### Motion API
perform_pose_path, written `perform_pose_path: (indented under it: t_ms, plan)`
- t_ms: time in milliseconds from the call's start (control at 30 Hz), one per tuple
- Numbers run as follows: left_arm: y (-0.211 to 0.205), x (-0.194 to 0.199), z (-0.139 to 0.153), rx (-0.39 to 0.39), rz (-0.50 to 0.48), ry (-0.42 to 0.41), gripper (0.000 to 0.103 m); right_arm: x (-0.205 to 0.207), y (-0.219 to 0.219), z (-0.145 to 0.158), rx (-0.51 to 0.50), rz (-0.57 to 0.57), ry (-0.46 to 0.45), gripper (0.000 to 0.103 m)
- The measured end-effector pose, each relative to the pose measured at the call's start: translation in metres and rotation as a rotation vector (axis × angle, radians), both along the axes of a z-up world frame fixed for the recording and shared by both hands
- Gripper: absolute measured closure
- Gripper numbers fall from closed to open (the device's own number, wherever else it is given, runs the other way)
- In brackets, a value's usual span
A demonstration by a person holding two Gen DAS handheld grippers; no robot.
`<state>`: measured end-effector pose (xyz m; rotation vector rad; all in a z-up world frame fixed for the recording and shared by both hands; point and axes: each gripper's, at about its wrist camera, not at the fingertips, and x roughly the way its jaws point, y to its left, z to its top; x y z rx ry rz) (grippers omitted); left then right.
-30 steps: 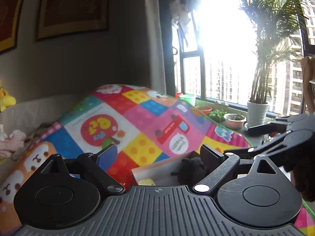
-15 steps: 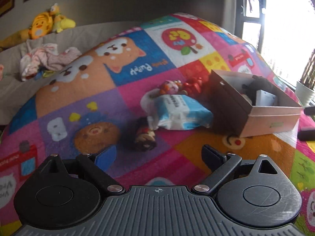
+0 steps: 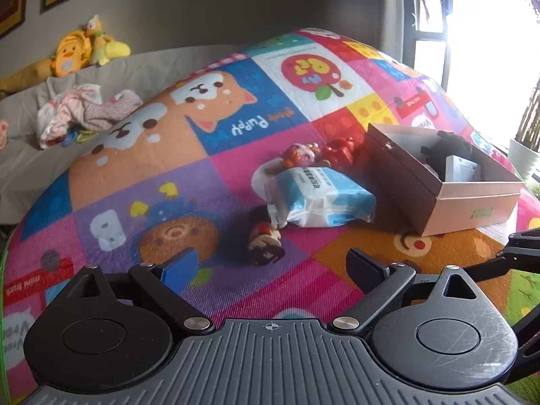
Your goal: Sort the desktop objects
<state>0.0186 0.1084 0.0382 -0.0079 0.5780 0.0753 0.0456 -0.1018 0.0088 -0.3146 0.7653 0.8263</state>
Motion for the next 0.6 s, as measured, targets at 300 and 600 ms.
perform_pose_path:
  t_ms: [300,600]
  plan:
    - [-0.007,0.047,-0.025,0.111,-0.001,0.073,0.024,0.000,-0.071,0.005,0.059,-0.239,0.003,0.028]
    - [-0.013,0.060,-0.031,0.189,0.011,0.092,0.071,-0.001,-0.128,0.003,0.154,-0.447,0.001,0.015]
